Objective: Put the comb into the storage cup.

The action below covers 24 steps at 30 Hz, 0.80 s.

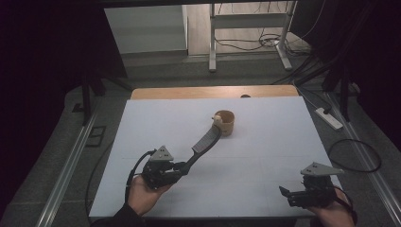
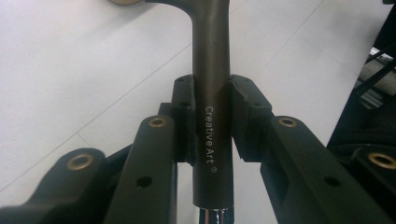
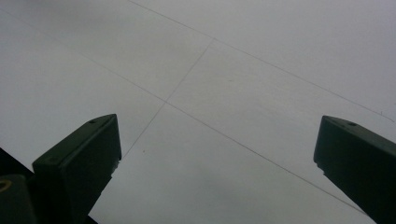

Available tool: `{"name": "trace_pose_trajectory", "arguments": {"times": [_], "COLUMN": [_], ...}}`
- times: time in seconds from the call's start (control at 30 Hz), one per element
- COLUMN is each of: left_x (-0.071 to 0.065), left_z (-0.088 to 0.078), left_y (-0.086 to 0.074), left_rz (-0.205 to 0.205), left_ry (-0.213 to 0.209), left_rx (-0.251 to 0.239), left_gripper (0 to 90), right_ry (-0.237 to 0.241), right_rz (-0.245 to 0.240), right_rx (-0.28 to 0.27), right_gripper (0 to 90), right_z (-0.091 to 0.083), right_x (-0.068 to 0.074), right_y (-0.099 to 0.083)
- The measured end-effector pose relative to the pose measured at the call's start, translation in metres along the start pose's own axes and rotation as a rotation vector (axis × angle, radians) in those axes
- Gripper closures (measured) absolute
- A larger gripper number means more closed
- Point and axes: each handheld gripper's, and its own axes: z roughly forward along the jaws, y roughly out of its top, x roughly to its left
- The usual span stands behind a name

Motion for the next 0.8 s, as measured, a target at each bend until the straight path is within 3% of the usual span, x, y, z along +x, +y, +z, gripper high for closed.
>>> {"name": "trace_pose_trajectory", "arguments": {"times": [0.3,0.8], "left_x": [-0.003,-0.004], "left_z": [-0.002,0.002], "left_y": [-0.004,-0.004], "left_rz": [0.003,0.021], "left_ry": [-0.017,-0.001], "left_rx": [-0.003,-0.008], "left_gripper": [72.0,71.9], "right_ry": [0.013,0.068], "right_rz": [-0.013,-0.072], "right_rx": [-0.016,-0.077], "right_gripper": [0.0,0.0], "right_z": [-0.002,-0.002], "right_x": [0.001,0.005], "right_y": [0.000,0.010]}}
